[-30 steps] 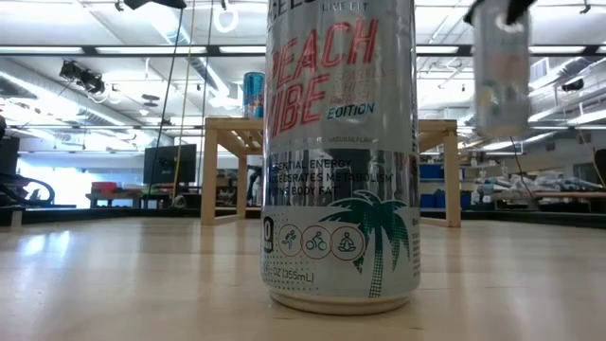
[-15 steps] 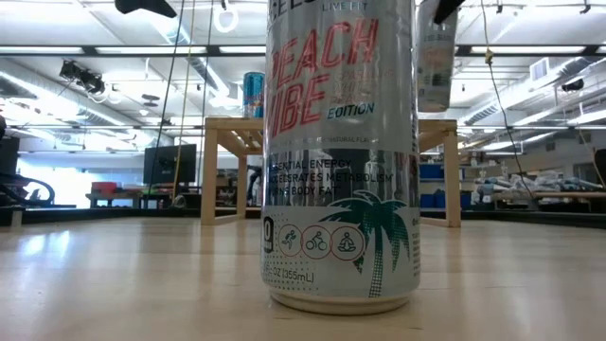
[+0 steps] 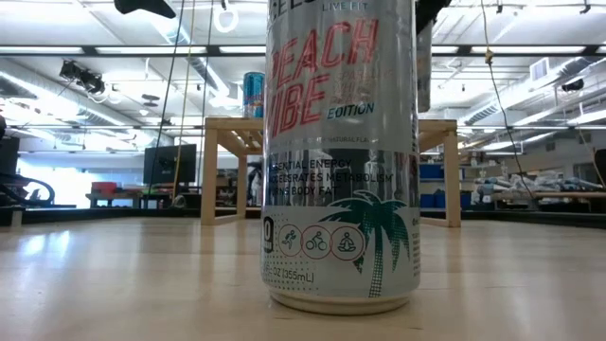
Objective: Place canned beverage on shelf
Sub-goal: Put the top white and yellow soda can on the shelf
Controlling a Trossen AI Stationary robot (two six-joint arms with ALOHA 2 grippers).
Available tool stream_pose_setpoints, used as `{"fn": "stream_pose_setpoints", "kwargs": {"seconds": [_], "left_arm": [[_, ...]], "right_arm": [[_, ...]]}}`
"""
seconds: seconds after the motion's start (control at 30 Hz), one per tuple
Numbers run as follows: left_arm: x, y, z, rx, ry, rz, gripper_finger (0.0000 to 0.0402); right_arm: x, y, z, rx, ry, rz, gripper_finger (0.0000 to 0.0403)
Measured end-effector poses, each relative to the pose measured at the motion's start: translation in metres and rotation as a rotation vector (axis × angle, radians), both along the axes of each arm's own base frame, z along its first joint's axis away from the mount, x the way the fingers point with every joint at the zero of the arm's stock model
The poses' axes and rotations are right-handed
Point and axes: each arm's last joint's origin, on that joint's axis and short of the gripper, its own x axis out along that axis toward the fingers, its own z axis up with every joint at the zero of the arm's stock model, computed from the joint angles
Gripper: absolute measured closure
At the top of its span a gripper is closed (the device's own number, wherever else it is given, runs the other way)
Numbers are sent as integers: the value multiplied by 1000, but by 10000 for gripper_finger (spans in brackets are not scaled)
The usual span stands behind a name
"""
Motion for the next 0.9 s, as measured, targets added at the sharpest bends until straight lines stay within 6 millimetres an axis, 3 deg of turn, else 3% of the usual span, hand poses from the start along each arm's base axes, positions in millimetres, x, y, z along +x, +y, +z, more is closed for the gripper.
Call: {"fn": "stream_pose_setpoints", "kwargs": {"seconds": [0.27,0.67,0.9], "left_arm": [[-1,0,-2,-44,17,30,21],[-1,-8,-2,-49,17,-29,21],[0,-12,-2,-50,18,-58,21]], "right_arm": [[8,-34,-2,32,-50,14,134],[-3,-64,0,24,-127,22,133],[1,-86,-15,44,-69,-7,133]]}}
